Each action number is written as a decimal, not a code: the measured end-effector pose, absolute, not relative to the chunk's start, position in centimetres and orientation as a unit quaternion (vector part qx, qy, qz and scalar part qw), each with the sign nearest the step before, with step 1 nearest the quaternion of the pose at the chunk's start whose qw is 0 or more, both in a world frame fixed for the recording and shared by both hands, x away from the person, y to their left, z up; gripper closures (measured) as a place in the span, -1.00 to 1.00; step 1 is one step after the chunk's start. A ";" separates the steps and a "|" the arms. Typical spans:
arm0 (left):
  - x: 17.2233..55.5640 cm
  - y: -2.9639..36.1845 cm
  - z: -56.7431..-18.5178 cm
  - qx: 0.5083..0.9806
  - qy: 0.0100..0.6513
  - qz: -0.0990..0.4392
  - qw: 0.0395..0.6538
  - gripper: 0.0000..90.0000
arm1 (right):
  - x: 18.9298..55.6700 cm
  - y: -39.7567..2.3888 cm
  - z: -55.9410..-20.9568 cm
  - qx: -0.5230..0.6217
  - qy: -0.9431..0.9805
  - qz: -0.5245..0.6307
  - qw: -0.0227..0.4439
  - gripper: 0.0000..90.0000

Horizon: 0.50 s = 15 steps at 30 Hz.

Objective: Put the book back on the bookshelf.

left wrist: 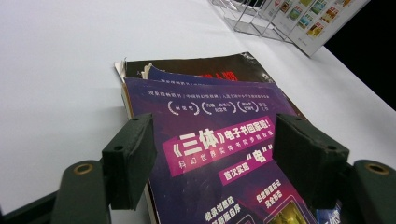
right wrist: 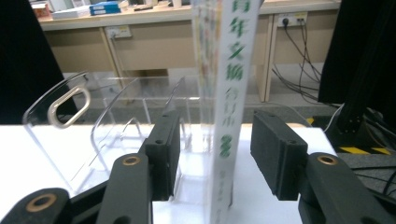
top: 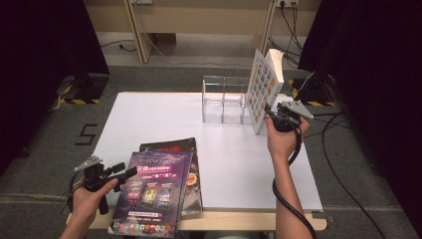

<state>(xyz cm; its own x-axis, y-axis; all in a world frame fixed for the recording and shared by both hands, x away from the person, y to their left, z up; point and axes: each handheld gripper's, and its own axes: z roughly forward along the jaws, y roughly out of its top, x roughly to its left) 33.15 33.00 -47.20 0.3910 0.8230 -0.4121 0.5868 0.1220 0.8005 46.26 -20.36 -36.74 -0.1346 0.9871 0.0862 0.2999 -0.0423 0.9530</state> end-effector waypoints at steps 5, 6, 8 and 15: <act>33.2 33.0 -47.3 0.654 0.542 0.116 0.515 -0.35 | 45.1 -19.6 -37.4 0.543 0.600 0.469 0.354 0.18; 33.2 33.0 -47.3 0.654 0.542 0.116 0.514 -0.35 | 44.9 -19.4 -37.5 0.543 0.601 0.471 0.351 0.18; 33.2 33.1 -47.3 0.655 0.543 0.117 0.513 -0.35 | 44.6 -19.2 -37.7 0.542 0.603 0.472 0.347 0.18; 33.2 33.3 -47.4 0.656 0.550 0.119 0.504 -0.35 | 43.6 -18.5 -38.1 0.540 0.613 0.473 0.330 0.18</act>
